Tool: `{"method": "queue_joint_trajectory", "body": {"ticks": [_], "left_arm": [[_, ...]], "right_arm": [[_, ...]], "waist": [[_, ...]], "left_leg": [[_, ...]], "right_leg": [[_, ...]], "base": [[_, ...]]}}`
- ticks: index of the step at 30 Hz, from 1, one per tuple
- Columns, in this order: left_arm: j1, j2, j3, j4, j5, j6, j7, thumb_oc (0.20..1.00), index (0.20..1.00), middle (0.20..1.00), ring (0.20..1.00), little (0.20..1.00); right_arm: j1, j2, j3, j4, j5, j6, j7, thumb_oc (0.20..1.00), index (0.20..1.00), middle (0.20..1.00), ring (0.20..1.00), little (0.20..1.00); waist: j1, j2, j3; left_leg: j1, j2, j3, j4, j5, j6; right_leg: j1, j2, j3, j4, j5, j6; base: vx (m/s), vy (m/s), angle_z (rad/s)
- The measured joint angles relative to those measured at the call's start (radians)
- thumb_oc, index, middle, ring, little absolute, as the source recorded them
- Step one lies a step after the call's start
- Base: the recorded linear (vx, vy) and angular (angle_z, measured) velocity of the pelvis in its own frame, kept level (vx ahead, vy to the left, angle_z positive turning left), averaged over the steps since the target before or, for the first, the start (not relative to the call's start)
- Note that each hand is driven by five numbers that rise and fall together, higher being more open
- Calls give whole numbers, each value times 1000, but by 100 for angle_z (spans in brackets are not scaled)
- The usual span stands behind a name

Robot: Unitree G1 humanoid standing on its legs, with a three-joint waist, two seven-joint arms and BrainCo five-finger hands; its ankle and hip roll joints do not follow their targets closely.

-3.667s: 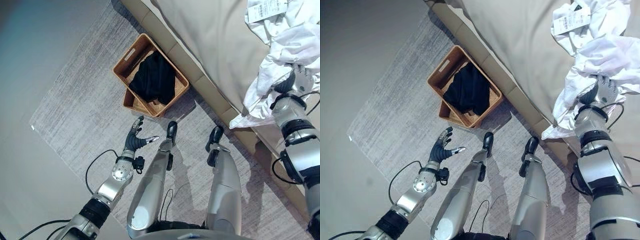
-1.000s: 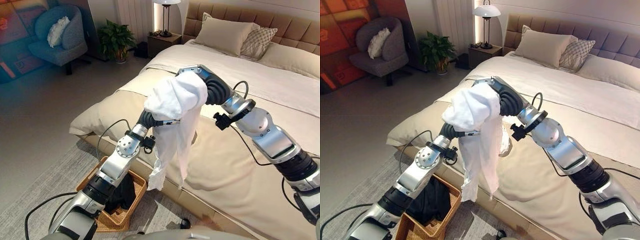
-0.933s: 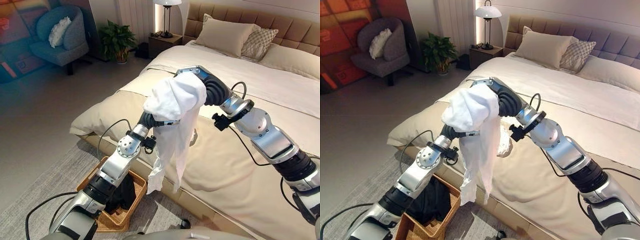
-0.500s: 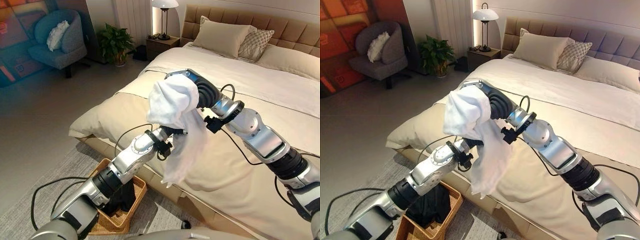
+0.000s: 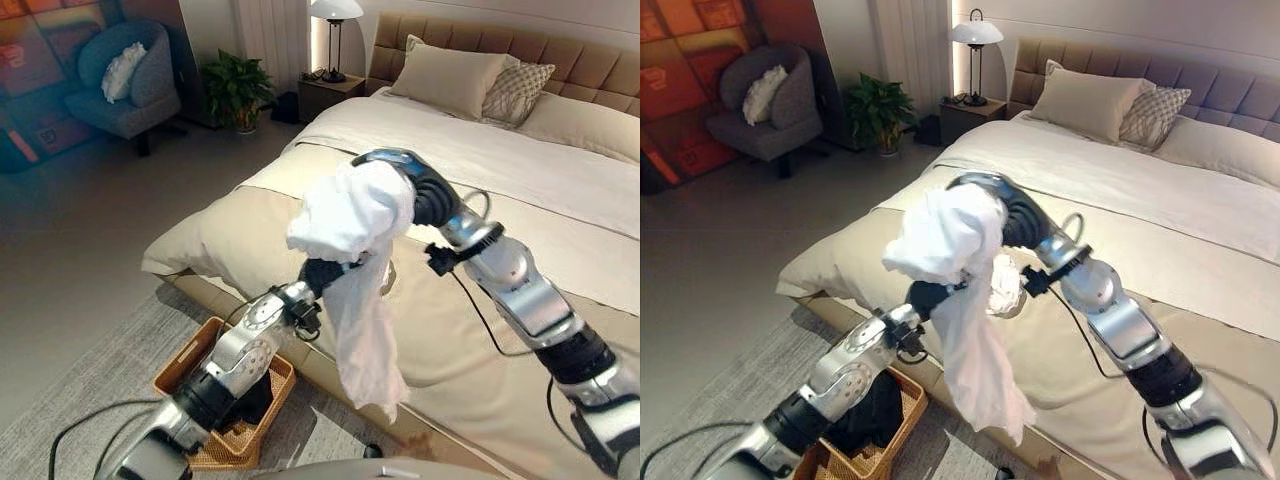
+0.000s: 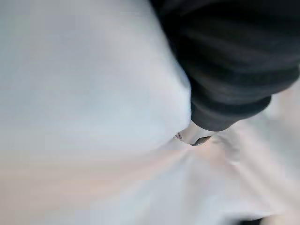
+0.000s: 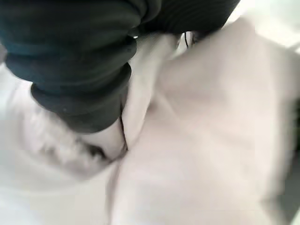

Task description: Pick up clothes into the bucket

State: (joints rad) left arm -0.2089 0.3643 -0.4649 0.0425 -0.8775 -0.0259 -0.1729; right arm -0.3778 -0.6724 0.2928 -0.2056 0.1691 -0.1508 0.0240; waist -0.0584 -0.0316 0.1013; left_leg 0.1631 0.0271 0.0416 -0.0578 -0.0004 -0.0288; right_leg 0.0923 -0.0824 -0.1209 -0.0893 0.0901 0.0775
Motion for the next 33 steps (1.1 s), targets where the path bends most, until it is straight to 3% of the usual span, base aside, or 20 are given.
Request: {"method": "queue_joint_trajectory", "body": {"ticks": [7, 11, 17, 24, 29, 33], "left_arm": [[230, -41, 290, 21, 15, -20, 49, 200, 200, 200, 200, 200], [304, -96, 455, 36, 67, -51, 88, 200, 200, 200, 200, 200], [332, -110, 618, 96, 228, -98, 221, 200, 200, 200, 200, 200], [287, -42, 665, 190, 354, -148, 347, 200, 200, 200, 200, 200], [170, 95, 627, 294, 409, -174, 402, 200, 200, 200, 200, 200], [56, 190, 595, 352, 474, -188, 448, 200, 200, 200, 200, 200]], "right_arm": [[268, 91, -274, 145, -143, 18, -94, 1000, 1000, 1000, 1000, 1000], [410, 172, -352, 249, -172, 45, -113, 1000, 1000, 1000, 1000, 1000], [516, 246, -360, 529, -179, 79, -123, 1000, 1000, 1000, 1000, 1000], [490, 273, -344, 875, -178, 80, -167, 1000, 1000, 1000, 1000, 1000], [475, 266, -275, 1010, -193, 54, -185, 1000, 1000, 1000, 1000, 1000], [448, 268, -242, 1065, -210, 41, -205, 1000, 1000, 1000, 1000, 1000]], "waist": [[12, -1, 1], [21, 1, 2], [27, 18, 42], [22, 47, 137], [21, 38, 221], [12, 9, 304]], "left_leg": [[-5, 3, -9, -1, -1, 0], [-27, 2, -21, 2, -2, -2], [-73, -2, -45, 19, -1, -2], [-169, -7, -47, 72, -1, -3], [-260, -6, -54, 121, -2, -4], [-357, -11, -68, 181, -2, -7]], "right_leg": [[-3, 2, -5, 0, -12, 3], [-19, 1, -19, 0, -16, 2], [-45, -5, -38, 3, -16, 3], [-138, -14, -42, 51, -16, 4], [-228, -17, -43, 106, -20, -2], [-326, -25, -47, 176, -20, -8]], "base": [[-5, -5, 2], [-20, -7, 9], [-72, 11, 12], [-92, 38, 0], [-83, 21, 2], [-70, 27, 8]]}}
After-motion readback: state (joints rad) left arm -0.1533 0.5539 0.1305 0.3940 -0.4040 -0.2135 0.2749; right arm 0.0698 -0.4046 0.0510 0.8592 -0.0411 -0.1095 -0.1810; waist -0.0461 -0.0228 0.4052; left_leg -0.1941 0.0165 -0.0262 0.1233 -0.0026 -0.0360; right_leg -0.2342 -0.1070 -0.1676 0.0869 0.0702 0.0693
